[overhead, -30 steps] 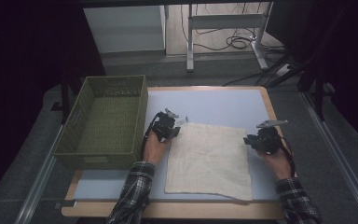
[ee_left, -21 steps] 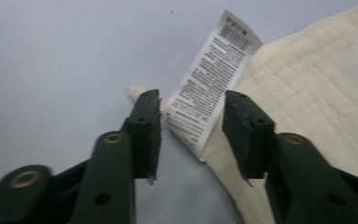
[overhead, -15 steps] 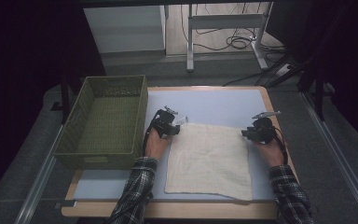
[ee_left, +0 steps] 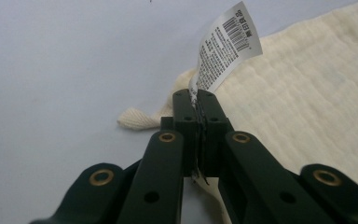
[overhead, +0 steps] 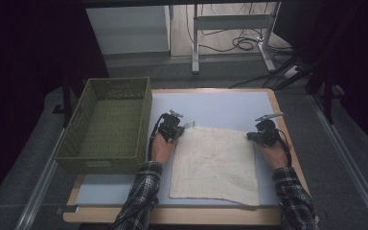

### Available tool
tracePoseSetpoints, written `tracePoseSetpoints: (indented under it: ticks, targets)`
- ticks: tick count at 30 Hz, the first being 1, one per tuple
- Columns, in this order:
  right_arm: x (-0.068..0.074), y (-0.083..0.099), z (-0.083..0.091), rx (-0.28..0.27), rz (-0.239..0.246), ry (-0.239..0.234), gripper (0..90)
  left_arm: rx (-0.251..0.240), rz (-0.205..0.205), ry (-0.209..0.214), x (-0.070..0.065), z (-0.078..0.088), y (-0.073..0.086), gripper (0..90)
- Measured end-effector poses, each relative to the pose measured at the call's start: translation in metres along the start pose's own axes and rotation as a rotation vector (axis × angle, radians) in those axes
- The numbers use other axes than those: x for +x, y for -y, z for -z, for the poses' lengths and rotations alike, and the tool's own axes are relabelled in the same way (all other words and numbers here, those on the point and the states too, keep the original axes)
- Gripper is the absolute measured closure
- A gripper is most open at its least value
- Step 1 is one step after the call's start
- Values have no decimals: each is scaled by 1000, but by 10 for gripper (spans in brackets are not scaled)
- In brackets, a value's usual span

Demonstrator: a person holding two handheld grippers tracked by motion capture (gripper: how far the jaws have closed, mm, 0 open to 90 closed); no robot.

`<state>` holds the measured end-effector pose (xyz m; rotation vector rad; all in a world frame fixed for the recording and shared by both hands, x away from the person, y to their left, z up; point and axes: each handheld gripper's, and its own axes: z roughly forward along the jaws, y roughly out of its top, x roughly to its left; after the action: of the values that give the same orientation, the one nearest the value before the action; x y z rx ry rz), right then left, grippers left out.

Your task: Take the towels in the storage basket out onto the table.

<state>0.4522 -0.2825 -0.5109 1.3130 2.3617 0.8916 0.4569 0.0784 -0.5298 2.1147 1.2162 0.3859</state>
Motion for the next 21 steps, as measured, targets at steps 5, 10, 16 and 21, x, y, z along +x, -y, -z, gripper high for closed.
tracePoseSetpoints:
  ticks: [5, 10, 16, 21]
  targets:
    - [-8, -12, 5, -65, -13, 17, 891, -73, 5, -36, 4, 4, -7, 891]
    - [-8, -20, 9, -80, -5, 12, 891, -95, -15, -42, 4, 12, -11, 889]
    - [-7, -13, 15, -87, 19, 0, 890, -96, -2, -39, 4, 20, -2, 883]
    - [-4, -6, 28, -97, 34, -21, 889, -98, -24, -38, -4, 32, 0, 878]
